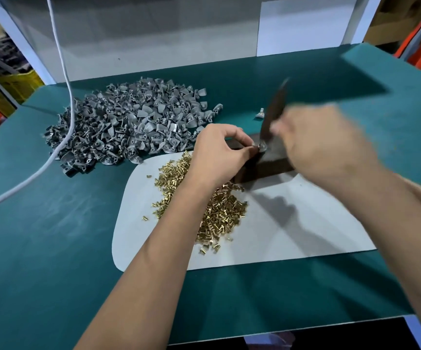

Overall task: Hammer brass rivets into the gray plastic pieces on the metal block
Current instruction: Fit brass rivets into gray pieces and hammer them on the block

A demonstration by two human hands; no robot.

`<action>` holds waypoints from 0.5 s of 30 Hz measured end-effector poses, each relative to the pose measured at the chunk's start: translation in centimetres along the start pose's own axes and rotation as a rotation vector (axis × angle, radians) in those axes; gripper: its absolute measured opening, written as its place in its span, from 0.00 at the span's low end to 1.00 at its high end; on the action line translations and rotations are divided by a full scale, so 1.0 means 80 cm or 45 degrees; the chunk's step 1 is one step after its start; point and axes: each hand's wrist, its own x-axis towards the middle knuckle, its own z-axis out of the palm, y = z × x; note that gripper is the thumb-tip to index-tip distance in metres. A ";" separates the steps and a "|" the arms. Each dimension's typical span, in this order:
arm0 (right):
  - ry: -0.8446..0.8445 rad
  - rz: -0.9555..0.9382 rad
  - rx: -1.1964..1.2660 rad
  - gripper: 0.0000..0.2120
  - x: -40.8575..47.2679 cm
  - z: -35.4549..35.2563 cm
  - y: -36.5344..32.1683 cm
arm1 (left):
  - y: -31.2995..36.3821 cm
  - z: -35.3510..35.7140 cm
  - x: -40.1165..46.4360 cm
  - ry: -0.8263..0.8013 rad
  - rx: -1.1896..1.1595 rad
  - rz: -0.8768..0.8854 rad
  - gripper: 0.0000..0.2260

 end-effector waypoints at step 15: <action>-0.121 0.516 -0.211 0.05 -0.010 0.014 0.080 | 0.013 0.000 -0.008 -0.070 -0.154 -0.138 0.06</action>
